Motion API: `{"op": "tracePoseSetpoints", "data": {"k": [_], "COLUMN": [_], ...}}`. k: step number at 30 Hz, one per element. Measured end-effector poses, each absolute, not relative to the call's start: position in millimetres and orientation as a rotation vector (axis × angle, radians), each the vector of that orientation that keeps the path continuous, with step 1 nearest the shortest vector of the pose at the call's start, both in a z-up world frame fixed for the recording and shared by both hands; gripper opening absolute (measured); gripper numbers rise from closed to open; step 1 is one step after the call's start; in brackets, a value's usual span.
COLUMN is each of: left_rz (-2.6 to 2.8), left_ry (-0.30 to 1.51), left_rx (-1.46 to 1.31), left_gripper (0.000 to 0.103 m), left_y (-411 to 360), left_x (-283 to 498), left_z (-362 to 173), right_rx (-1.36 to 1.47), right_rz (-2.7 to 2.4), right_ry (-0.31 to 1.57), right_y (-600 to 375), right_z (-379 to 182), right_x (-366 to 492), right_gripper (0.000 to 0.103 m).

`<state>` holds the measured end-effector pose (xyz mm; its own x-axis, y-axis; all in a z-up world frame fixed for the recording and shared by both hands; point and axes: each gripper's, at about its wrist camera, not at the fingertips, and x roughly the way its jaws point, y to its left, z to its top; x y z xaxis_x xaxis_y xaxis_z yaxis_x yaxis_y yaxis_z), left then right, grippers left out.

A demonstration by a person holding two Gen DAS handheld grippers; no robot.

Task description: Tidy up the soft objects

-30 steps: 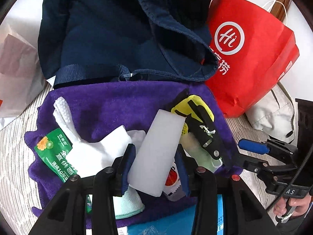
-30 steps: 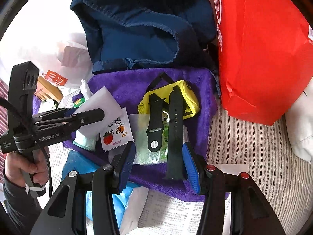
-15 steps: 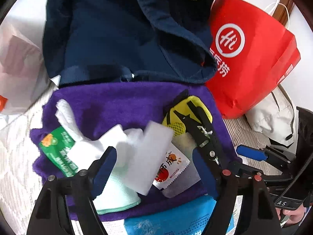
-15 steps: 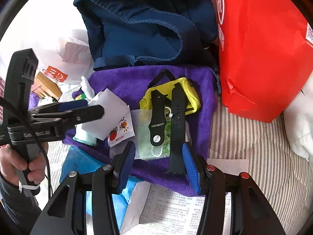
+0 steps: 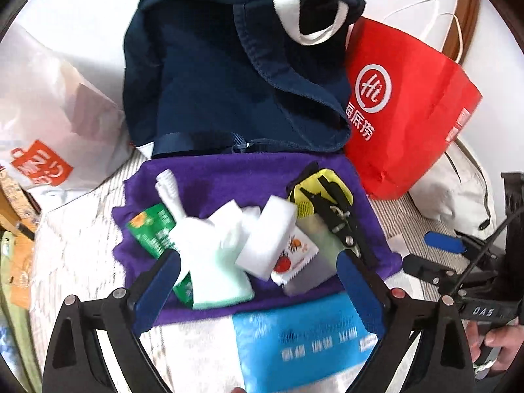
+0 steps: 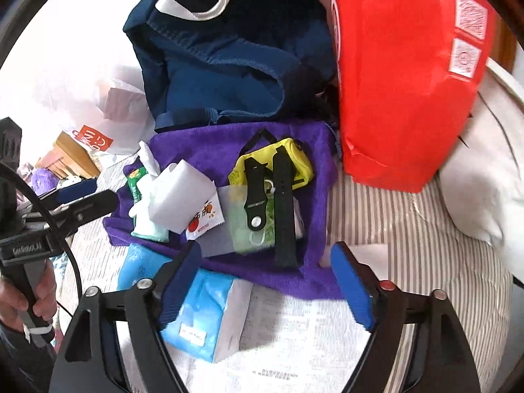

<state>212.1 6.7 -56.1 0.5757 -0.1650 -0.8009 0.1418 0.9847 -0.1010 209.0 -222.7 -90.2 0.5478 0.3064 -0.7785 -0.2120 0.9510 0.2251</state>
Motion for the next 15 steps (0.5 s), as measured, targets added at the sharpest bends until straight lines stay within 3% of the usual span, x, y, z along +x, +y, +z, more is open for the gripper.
{"op": "tracePoseSetpoints", "data": {"k": [8,15], "left_rz": [-0.139,-0.112], "left_ry": [0.932,0.897], "left_rx": [-0.011,-0.007], "left_gripper": [0.097,0.098], "left_y": [5,1], "left_x": [163,113], "left_z": [-40,-27], "right_rx": [0.079,0.018], "right_rz": [0.276,0.203], "right_ry": [0.909,0.872], "right_y": [-221,-225], "right_z": [-72,-58], "right_x": [158,103], "right_gripper": [0.101,0.102]}}
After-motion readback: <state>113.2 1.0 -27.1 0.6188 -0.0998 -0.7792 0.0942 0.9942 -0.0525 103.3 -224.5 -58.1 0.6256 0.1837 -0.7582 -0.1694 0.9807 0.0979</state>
